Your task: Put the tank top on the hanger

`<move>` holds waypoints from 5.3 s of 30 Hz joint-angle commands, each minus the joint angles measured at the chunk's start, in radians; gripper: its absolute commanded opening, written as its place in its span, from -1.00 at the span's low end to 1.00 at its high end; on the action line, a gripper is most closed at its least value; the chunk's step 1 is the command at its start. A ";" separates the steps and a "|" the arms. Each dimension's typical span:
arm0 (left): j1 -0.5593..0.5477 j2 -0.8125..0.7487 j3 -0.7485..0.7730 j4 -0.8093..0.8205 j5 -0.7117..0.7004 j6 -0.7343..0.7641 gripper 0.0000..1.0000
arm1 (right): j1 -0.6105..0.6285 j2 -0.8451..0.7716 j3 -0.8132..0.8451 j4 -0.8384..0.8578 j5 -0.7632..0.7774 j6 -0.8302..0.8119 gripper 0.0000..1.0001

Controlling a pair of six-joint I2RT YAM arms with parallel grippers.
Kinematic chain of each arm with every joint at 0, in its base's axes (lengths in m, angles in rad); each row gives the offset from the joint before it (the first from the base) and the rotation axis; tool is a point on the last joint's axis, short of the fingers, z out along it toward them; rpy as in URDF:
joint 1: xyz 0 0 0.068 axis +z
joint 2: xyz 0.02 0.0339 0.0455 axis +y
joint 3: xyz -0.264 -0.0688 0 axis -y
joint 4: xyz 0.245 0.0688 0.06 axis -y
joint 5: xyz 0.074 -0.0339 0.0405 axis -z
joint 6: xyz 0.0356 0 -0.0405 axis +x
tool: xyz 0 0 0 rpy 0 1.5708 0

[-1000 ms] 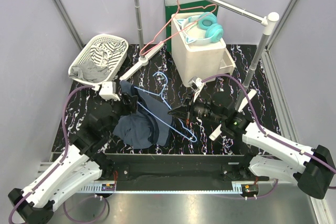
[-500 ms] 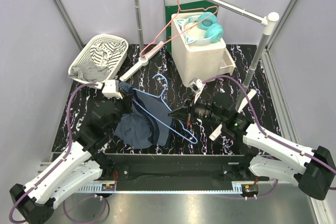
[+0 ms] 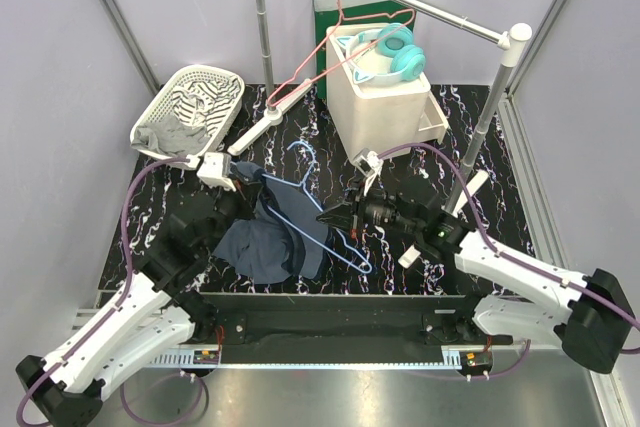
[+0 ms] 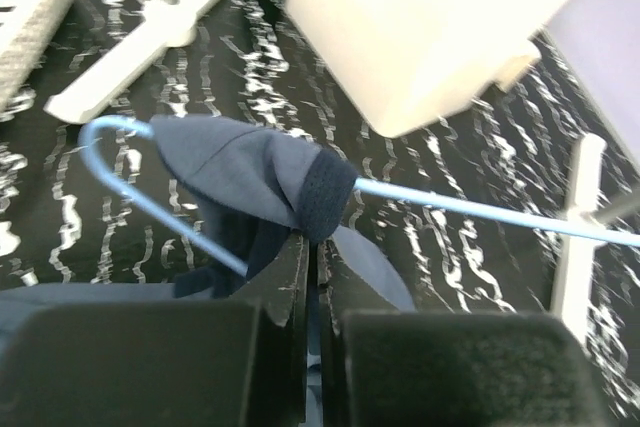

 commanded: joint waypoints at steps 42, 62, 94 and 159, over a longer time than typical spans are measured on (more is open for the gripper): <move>-0.044 0.082 0.171 0.080 0.256 0.035 0.71 | 0.006 0.197 0.082 0.219 -0.036 0.051 -1.00; -0.116 0.224 0.115 0.255 0.132 0.164 -0.38 | 0.007 0.234 0.122 0.219 -0.056 0.057 -1.00; -0.124 0.218 -0.079 0.464 -0.307 0.313 -1.00 | 0.179 -0.132 -0.093 -0.239 0.481 0.110 0.61; -0.125 0.063 -0.166 0.482 -0.264 0.285 -1.00 | 0.116 0.116 -0.018 -0.456 0.964 0.260 -1.00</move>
